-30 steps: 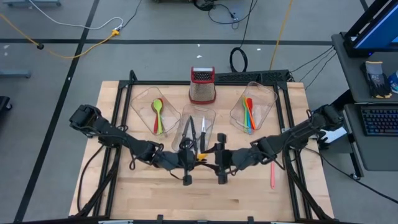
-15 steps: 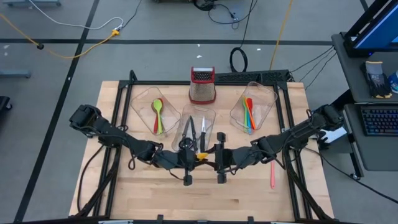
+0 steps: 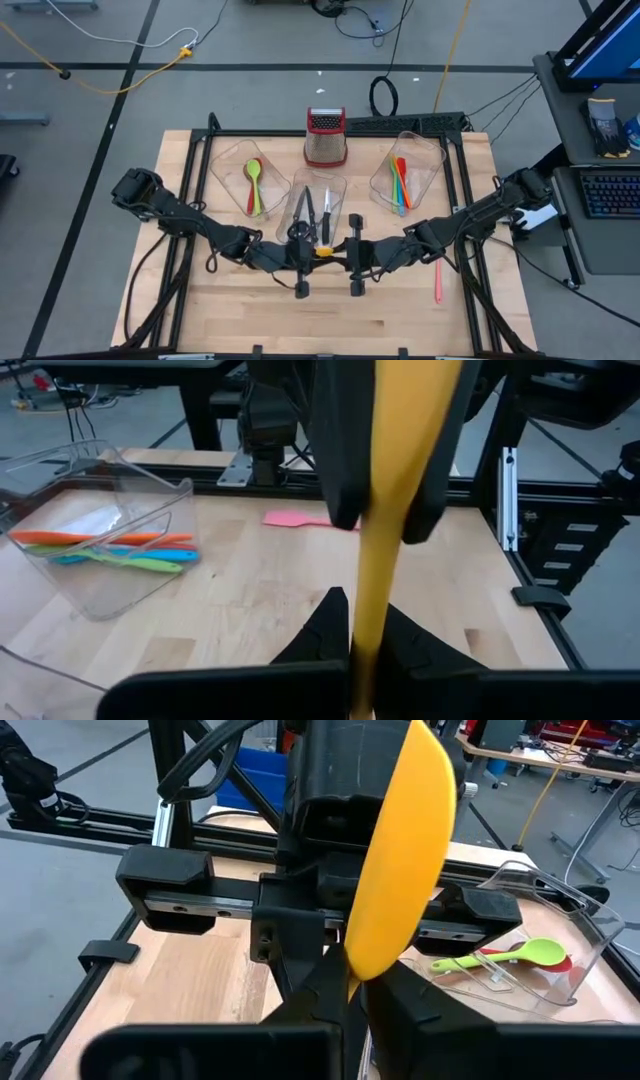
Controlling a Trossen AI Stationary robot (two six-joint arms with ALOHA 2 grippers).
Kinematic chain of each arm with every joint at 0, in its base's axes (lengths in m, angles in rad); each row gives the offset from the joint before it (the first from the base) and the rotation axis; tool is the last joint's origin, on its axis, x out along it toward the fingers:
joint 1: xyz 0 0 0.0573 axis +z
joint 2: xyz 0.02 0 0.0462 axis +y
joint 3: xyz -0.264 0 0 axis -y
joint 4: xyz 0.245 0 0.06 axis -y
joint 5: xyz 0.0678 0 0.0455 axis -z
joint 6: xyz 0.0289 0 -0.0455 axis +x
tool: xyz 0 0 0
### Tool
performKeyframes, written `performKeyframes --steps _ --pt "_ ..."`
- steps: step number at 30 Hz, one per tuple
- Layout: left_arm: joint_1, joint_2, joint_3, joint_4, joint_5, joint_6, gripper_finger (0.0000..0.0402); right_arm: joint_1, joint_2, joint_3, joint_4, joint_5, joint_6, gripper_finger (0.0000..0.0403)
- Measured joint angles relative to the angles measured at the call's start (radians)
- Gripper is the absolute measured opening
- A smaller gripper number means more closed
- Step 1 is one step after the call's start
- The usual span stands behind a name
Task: Pick & Place Kitchen Items
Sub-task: Put the yellow spatula on the right transparent bin
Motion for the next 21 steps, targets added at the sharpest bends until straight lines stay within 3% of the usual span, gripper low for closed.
performKeyframes --steps 11,21 --pt "0.0 0.0 0.0 -0.02 0.007 -0.001 0.0099 0.001 0.0 0.0 -0.055 0.01 0.018 0.001" --pt "0.007 0.001 0.0 -0.072 0.002 0.08 0.0232 -0.002 0.0 0.0 -0.174 0.069 0.094 0.001"
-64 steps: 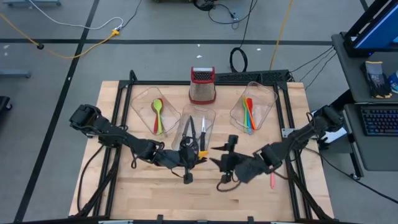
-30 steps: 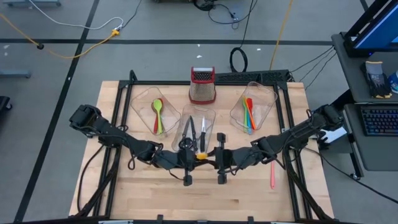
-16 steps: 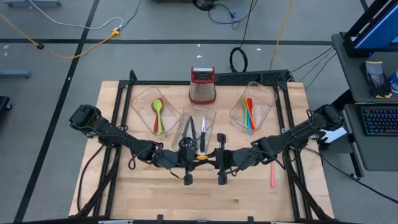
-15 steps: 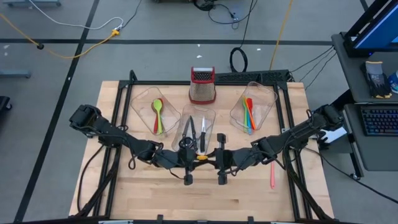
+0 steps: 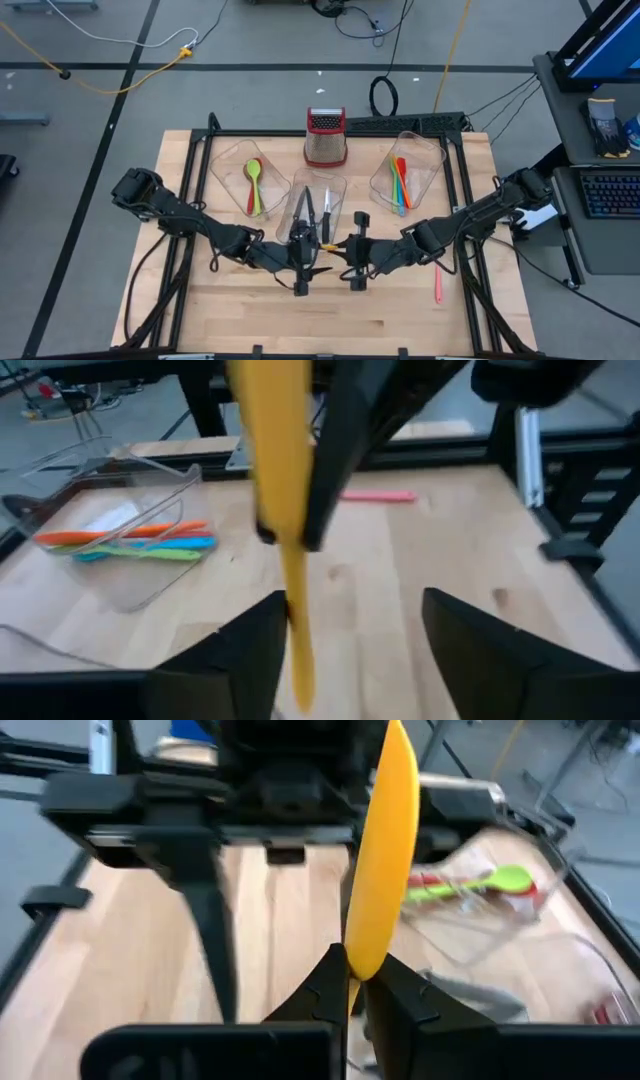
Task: Pick & Place Kitchen Items
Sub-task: Put the yellow spatula on the right transparent bin
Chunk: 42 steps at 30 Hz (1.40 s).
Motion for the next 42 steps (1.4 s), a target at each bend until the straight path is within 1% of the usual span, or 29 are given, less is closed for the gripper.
performKeyframes --steps 5,8,10,13,15,18,23,27,30,36,40,42 --pt "0.007 -0.021 0.0 -0.097 -0.024 0.039 0.0274 -0.001 -0.001 0.0 -0.104 0.052 0.079 0.001" --pt "0.011 -0.055 0.001 -0.178 -0.025 0.044 0.0289 -0.001 -0.021 -0.001 -0.203 0.052 0.151 0.001" --pt "0.016 -0.074 0.001 -0.206 -0.029 0.043 0.0295 -0.007 -0.045 -0.001 -0.256 0.055 0.212 0.001" --pt "0.017 -0.102 0.001 -0.252 -0.031 0.043 0.03 -0.014 -0.095 -0.001 -0.357 0.1 0.302 0.0009" --pt "0.02 -0.109 0.001 -0.254 -0.033 0.043 0.03 -0.024 -0.141 -0.001 -0.421 0.129 0.358 0.0009" --pt "0.022 -0.107 0.001 -0.261 -0.033 0.045 0.0299 -0.063 -0.218 -0.001 -0.517 0.176 0.437 0.0009" --pt "0.022 -0.107 0.0 -0.282 -0.032 0.068 0.0303 -0.193 -0.346 -0.001 -0.597 0.174 0.508 0.0009" --pt "0.006 -0.106 0.0 -0.285 -0.032 0.12 0.0301 -0.332 -0.431 -0.001 -0.656 0.138 0.533 0.0009" --pt "-0.01 -0.106 -0.003 -0.285 -0.029 0.145 0.0303 -0.437 -0.469 -0.001 -0.714 0.119 0.547 0.0009" --pt "-0.025 -0.117 -0.042 -0.277 -0.029 0.126 0.0307 -0.616 -0.474 0.0 -0.828 0.102 0.55 0.0009" --pt "-0.029 -0.132 -0.098 -0.196 -0.028 0.115 0.0308 -0.716 -0.44 -0.001 -0.841 0.062 0.517 0.0009" --pt "-0.034 -0.153 -0.132 -0.186 -0.028 0.113 0.0308 -0.76 -0.416 0.0 -0.843 0.033 0.504 0.0009"
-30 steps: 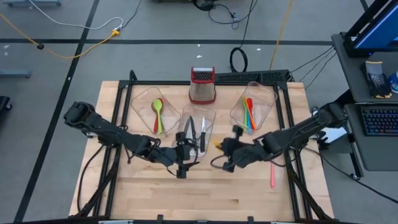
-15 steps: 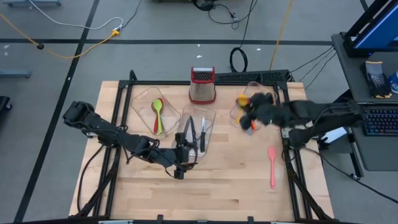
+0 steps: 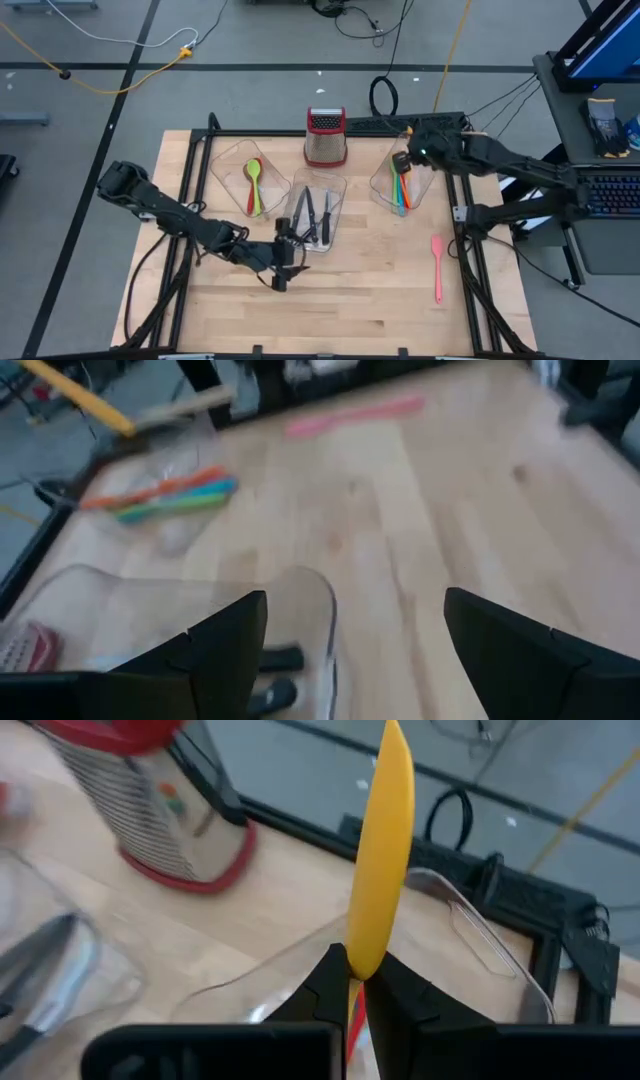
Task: Pick & Place Kitchen Items
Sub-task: Put the yellow spatula on the right transparent bin
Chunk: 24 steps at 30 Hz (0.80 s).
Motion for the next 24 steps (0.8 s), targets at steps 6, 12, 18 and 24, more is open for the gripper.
performKeyframes --steps 6,12,18,24 --pt "-0.022 -0.05 -0.061 0.041 0.0 -0.022 0.0308 -0.101 0.091 0.0 -0.034 -0.071 -0.004 0.0009" --pt "-0.061 -0.106 -0.109 0.082 -0.022 -0.017 0.0308 -0.151 0.147 -0.107 0.018 -0.115 -0.002 0.0009" --pt "-0.082 -0.164 -0.178 0.139 -0.053 -0.021 0.0308 -0.202 0.138 -0.254 0.106 -0.169 0.025 0.0009" --pt "-0.083 -0.183 -0.19 0.152 -0.053 -0.02 0.0308 -0.239 0.127 -0.314 0.196 -0.254 0.015 0.0009"
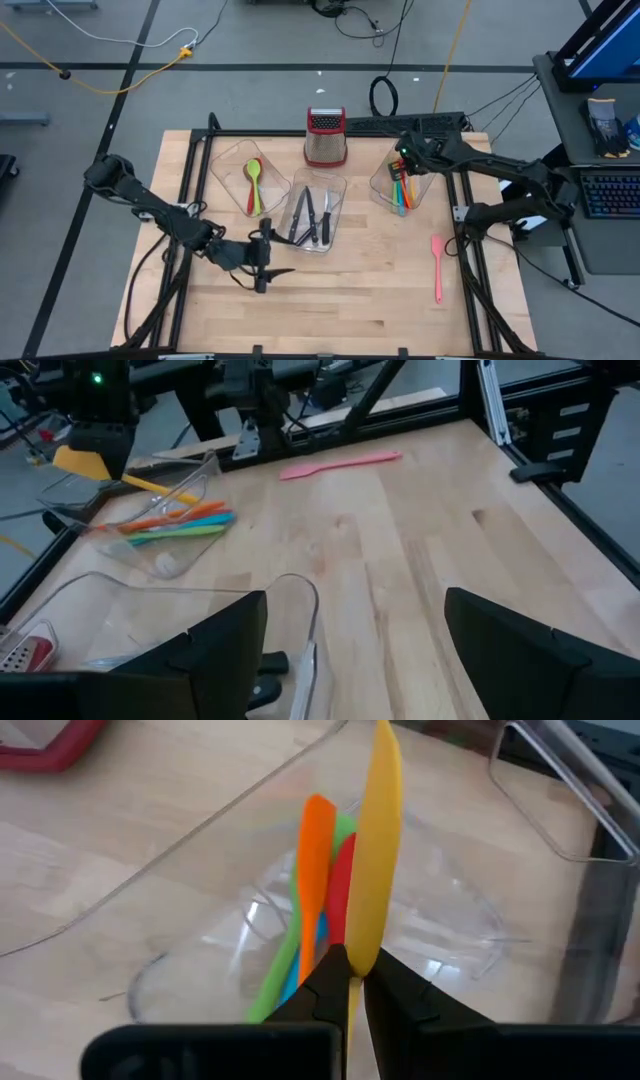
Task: Pick & Place Kitchen Items
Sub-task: Put the yellow spatula on the right transparent bin, then put the pink spatula on the right transparent bin
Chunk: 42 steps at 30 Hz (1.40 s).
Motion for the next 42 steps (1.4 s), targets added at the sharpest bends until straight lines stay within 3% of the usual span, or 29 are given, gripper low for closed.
performKeyframes --steps 10,15,34,42 --pt "0.006 0.0 0.0 -0.003 0.0 -0.006 0.0308 -0.09 0.003 -0.001 0.021 -0.136 -0.015 0.0009" --pt "0.007 0.0 0.0 -0.003 0.0 -0.011 0.0308 -0.118 0.003 -0.001 0.01 -0.205 -0.016 0.003" --pt "0.007 0.001 0.0 -0.011 0.0 -0.023 0.0308 -0.122 0.003 -0.002 0.042 -0.213 -0.068 0.0047" --pt "0.008 0.001 0.0 -0.012 0.0 -0.022 0.0308 -0.079 -0.092 -0.002 0.024 -0.288 -0.13 0.0025"
